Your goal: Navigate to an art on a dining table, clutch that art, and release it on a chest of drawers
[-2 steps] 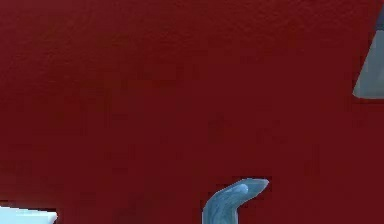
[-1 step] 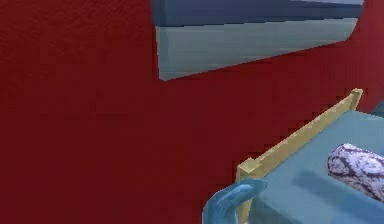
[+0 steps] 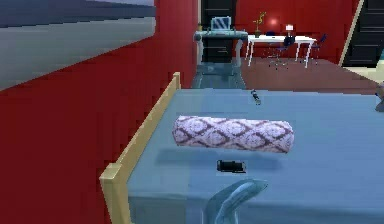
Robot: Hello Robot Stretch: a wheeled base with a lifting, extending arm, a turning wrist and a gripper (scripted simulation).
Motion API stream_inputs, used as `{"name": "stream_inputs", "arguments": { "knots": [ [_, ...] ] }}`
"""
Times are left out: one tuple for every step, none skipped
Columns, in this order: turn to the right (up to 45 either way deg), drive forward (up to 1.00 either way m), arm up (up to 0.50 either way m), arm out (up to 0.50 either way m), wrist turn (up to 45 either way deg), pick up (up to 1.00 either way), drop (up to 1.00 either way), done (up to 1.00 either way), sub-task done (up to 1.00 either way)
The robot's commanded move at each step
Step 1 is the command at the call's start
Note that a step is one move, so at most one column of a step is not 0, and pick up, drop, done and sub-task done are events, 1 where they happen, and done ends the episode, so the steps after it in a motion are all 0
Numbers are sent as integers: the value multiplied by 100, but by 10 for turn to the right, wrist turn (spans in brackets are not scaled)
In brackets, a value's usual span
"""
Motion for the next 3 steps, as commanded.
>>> {"name": "stream_inputs", "arguments": {
  "knots": [
    [90, 0, 0, 0, 0, 0, 0, 0, 0],
    [-450, 0, 0, 0, 0, 0, 0, 0, 0],
    [-450, 0, 0, 0, 0, 0, 0, 0, 0]
  ]
}}
